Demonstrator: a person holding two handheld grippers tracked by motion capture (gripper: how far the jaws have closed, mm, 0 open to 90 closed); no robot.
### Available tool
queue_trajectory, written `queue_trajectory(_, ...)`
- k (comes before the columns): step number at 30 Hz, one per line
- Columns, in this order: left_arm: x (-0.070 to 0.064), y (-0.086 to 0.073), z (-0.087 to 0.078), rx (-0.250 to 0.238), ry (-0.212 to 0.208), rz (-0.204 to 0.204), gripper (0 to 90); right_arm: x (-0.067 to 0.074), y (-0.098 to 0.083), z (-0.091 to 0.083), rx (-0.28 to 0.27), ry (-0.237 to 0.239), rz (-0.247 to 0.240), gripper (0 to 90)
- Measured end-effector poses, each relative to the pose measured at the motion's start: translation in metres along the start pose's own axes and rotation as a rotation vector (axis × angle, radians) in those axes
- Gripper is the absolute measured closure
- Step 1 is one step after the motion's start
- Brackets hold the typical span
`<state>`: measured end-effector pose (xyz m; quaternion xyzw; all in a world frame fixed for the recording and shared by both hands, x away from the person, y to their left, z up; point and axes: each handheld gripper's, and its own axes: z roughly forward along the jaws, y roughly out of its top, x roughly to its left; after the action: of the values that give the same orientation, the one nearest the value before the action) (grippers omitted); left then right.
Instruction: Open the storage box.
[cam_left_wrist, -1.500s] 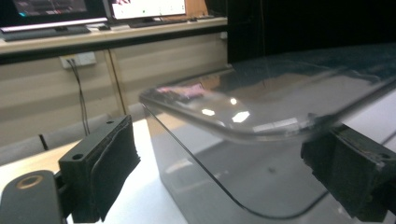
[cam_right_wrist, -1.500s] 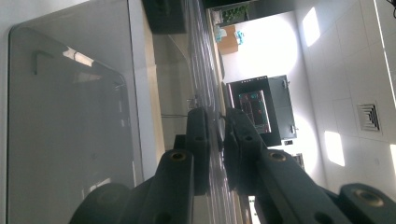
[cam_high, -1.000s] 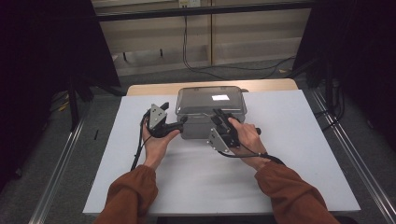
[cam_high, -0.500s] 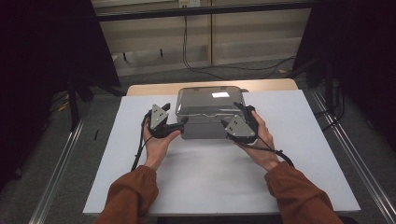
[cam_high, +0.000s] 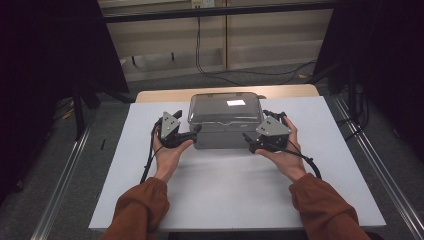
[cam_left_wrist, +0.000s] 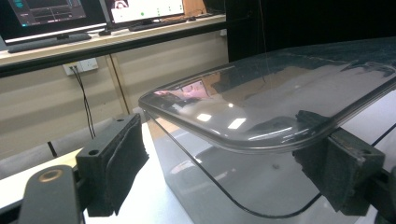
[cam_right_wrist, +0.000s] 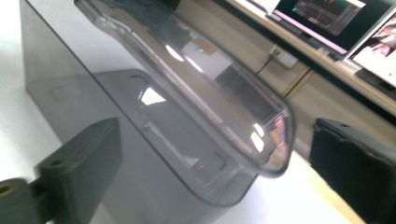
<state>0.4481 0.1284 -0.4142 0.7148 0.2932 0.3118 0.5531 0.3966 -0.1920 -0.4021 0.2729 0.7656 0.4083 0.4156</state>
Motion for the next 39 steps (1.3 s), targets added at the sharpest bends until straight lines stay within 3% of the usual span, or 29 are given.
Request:
queue_trajectory(8, 0.001, 0.001, -0.001, -0.008, 0.006, -0.004, 16.8, -0.012, -0.002, -0.004, -0.057, 0.014, 0.095, 14.4)
queue_trajectory(15, 0.004, 0.001, 0.000, -0.018, 0.004, -0.028, 15.0, -0.019, -0.004, -0.005, -0.087, 0.004, 0.108, 24.0)
queue_trajectory(22, 0.005, 0.007, 0.002, -0.040, -0.011, -0.010, 19.4, -0.024, -0.002, -0.001, -0.126, 0.013, 0.127, 34.8)
queue_trajectory(33, 0.007, 0.016, 0.010, -0.039, -0.023, 0.013, 23.1, -0.029, 0.002, 0.004, -0.148, 0.016, 0.160, 36.7)
queue_trajectory(39, 0.007, 0.020, 0.014, -0.057, -0.055, 0.026, 26.9, -0.034, 0.004, 0.006, -0.170, 0.017, 0.186, 38.4)
